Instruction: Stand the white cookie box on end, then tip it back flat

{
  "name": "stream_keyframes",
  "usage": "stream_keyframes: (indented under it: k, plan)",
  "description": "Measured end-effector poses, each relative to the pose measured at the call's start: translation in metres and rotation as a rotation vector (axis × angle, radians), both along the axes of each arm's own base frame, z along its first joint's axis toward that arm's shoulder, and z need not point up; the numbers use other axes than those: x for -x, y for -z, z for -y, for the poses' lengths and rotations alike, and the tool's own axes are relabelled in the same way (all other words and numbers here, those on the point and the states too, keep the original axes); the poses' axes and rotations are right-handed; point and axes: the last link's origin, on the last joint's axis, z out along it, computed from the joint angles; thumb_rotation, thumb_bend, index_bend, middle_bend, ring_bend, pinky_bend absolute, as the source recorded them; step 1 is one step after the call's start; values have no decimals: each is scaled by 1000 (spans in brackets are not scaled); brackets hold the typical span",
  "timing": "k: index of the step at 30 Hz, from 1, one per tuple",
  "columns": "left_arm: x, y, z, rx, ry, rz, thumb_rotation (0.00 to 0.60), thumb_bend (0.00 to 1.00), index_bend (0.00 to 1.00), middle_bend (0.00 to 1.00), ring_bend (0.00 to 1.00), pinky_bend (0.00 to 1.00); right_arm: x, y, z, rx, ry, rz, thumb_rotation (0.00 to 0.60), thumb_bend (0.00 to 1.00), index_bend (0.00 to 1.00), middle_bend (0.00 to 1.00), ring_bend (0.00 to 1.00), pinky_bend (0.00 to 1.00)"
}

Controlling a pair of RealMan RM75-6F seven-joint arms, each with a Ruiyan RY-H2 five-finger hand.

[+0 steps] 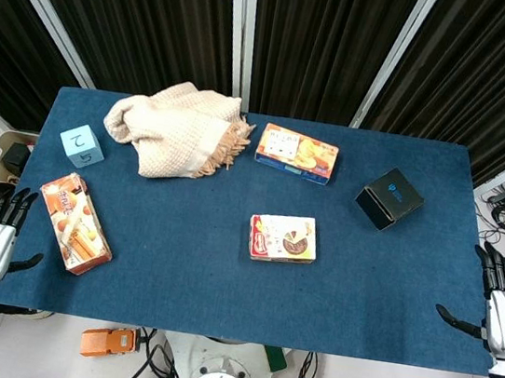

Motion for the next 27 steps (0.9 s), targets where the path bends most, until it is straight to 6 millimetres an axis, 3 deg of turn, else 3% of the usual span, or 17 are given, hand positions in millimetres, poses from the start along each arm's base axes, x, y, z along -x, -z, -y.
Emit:
stream_keyframes:
  k: [6,10,19,23,27]
  plan:
    - [-1,-1,-1,-2,3,-1,600,0,71,56,0,0,-7,5,5,-24,-13,-13,600,205,0,0,0,0]
    - [-3,-1,-1,-3,10,1,600,0,71,57,0,0,-21,14,15,-56,-48,-26,600,205,0,0,0,0]
    - [-7,-1,0,-9,30,8,600,0,71,56,0,0,-92,55,53,-210,-161,-109,600,202,0,0,0,0]
    - [-6,-1,2,-7,26,10,600,0,71,56,0,0,-129,86,76,-315,-203,-175,600,184,0,0,0,0]
    - [-4,-1,3,-9,19,13,600,0,71,56,0,0,-160,120,93,-401,-219,-213,600,94,0,0,0,0]
